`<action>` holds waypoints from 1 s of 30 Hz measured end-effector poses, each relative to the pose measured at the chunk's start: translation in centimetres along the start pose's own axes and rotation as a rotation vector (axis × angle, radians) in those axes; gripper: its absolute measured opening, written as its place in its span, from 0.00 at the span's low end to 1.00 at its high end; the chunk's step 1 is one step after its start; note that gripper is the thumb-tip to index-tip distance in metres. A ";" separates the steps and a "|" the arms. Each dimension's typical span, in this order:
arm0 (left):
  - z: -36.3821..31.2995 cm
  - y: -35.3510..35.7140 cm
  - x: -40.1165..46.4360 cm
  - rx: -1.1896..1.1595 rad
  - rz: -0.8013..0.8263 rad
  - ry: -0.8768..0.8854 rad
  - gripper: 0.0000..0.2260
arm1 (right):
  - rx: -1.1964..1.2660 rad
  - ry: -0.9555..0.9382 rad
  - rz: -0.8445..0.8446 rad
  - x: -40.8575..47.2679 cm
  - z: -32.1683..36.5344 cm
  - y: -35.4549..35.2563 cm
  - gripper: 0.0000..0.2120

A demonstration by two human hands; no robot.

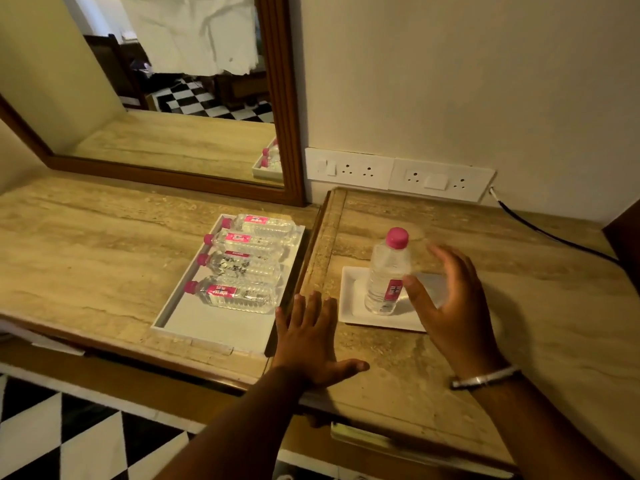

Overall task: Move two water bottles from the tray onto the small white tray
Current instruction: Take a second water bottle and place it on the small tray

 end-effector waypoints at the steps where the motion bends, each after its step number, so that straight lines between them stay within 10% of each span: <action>1: 0.5 -0.3 -0.4 -0.013 -0.023 0.008 0.58 | -0.003 -0.046 -0.010 -1.2 0.5 0.4 0.24; 13: 27.6 -7.2 -8.5 0.184 0.093 -0.375 0.60 | -0.312 -0.134 0.593 -1.5 11.1 19.1 0.36; 30: 42.6 -4.2 -2.3 0.207 0.210 0.044 0.62 | -0.910 -0.144 0.785 4.2 16.7 42.9 0.20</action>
Point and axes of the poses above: each hand's wrist, its own x-axis towards the middle knuckle, its own y-axis out of the palm, z = x × y, the point moved 2 cm from there along x, towards the middle knuckle, and after that the axes turned 5 degrees about z, right-handed, at the moved point
